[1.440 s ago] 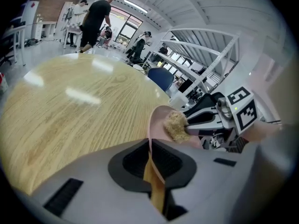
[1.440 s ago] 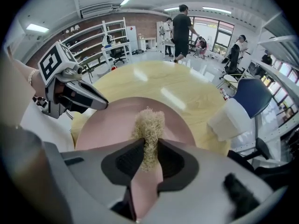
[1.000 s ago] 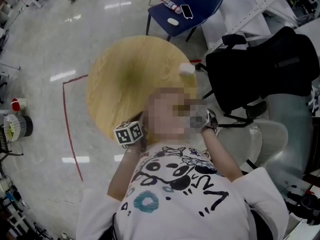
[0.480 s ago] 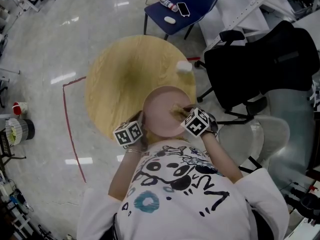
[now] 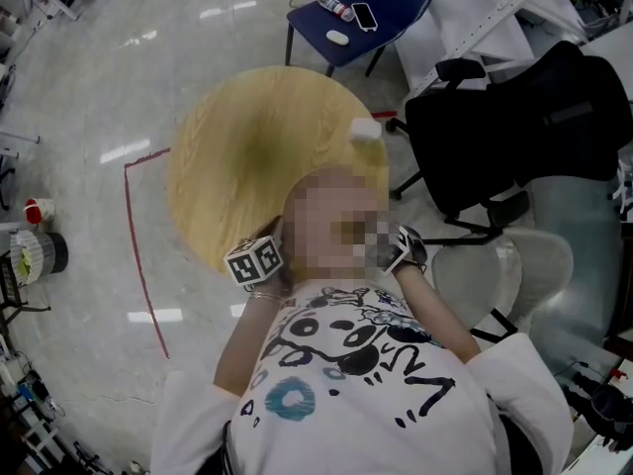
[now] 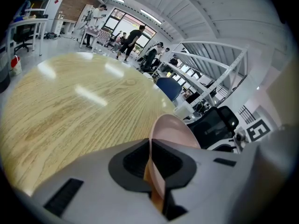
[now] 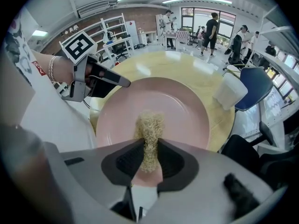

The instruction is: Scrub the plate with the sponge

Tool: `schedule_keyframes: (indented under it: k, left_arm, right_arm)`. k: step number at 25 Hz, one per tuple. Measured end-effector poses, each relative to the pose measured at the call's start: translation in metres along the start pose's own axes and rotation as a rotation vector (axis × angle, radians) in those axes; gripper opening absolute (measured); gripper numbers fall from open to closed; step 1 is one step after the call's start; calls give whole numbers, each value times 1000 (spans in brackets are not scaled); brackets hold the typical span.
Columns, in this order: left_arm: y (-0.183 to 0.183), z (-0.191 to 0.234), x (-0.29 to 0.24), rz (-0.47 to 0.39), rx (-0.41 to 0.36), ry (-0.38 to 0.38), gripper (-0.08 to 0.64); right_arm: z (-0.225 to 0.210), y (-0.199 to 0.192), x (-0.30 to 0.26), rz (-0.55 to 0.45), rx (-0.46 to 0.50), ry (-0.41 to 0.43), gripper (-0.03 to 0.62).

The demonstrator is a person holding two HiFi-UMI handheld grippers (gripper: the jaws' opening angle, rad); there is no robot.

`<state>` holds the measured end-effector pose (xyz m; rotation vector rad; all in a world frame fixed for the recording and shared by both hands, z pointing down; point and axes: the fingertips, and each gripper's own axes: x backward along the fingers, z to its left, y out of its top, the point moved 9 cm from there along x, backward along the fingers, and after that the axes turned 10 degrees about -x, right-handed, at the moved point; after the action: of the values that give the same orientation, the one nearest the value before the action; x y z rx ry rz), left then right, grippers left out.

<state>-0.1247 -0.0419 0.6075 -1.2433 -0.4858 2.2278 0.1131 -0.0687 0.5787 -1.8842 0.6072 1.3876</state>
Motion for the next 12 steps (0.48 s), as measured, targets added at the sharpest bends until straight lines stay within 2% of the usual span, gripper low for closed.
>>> schedule_keyframes:
  k: [8, 12]
  left_arm:
    - [0, 0, -1, 3, 5, -9, 28]
    - [1, 0, -1, 4, 10, -18, 28]
  right_arm:
    - [18, 12, -9, 9, 49, 64, 97]
    - [24, 20, -14, 3, 82, 68, 97]
